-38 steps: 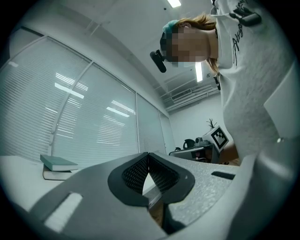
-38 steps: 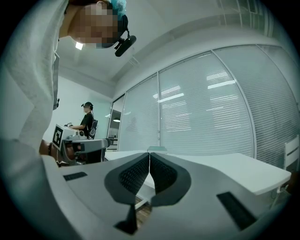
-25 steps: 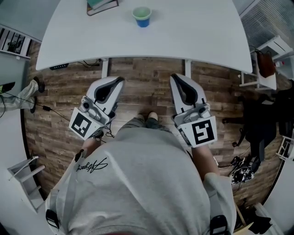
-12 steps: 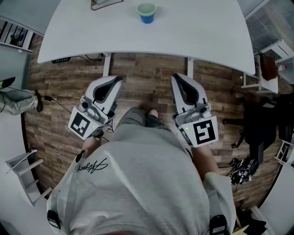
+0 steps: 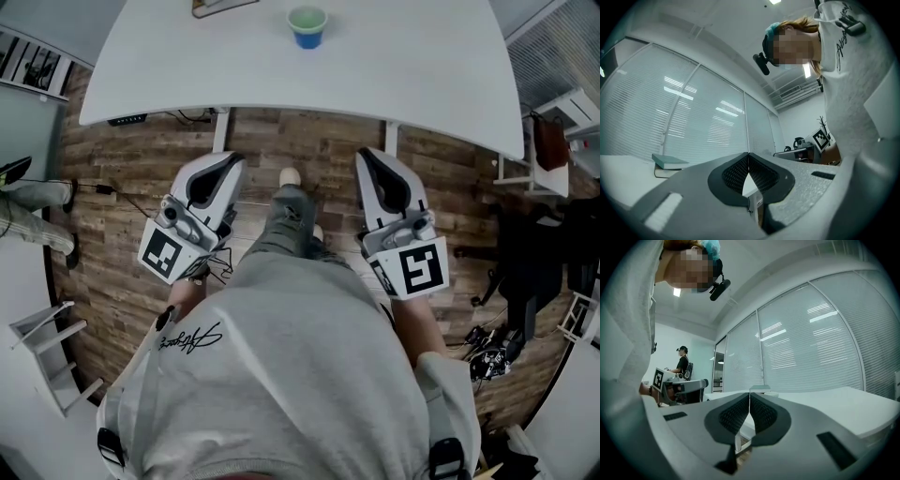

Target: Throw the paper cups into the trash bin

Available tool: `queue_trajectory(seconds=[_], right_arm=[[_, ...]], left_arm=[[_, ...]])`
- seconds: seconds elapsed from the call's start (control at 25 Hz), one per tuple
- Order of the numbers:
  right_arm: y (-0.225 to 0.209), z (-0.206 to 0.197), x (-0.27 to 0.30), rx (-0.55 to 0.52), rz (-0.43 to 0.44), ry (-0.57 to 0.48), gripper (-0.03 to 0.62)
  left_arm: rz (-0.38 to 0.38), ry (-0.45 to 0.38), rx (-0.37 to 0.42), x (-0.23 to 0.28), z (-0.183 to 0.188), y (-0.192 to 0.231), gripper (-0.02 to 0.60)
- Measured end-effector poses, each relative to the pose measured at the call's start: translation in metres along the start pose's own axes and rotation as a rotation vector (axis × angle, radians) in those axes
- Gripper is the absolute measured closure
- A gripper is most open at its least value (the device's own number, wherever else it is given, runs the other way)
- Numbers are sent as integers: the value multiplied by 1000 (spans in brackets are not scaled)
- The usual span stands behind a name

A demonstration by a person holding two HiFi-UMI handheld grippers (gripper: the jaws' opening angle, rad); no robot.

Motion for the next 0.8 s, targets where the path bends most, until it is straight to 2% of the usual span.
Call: queue_trajectory(seconds=[0.6,0.8], right_arm=[[-29,-1,47,-15,-41,4,583],[-39,-6,63,-9,-45,29,583]], left_arm=[[-36,-18,14,35,1,59,577],[-59,-29,-3,49,-1,78,575]])
Point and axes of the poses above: the fingertips, and each gripper's own axes: x forward along the fingers, y to its left, z out of its top, the point moved 4 cm from there along -x, backward along the fingers, and after that the axes turned 4 degrees about -x, right-handed, at the moved point
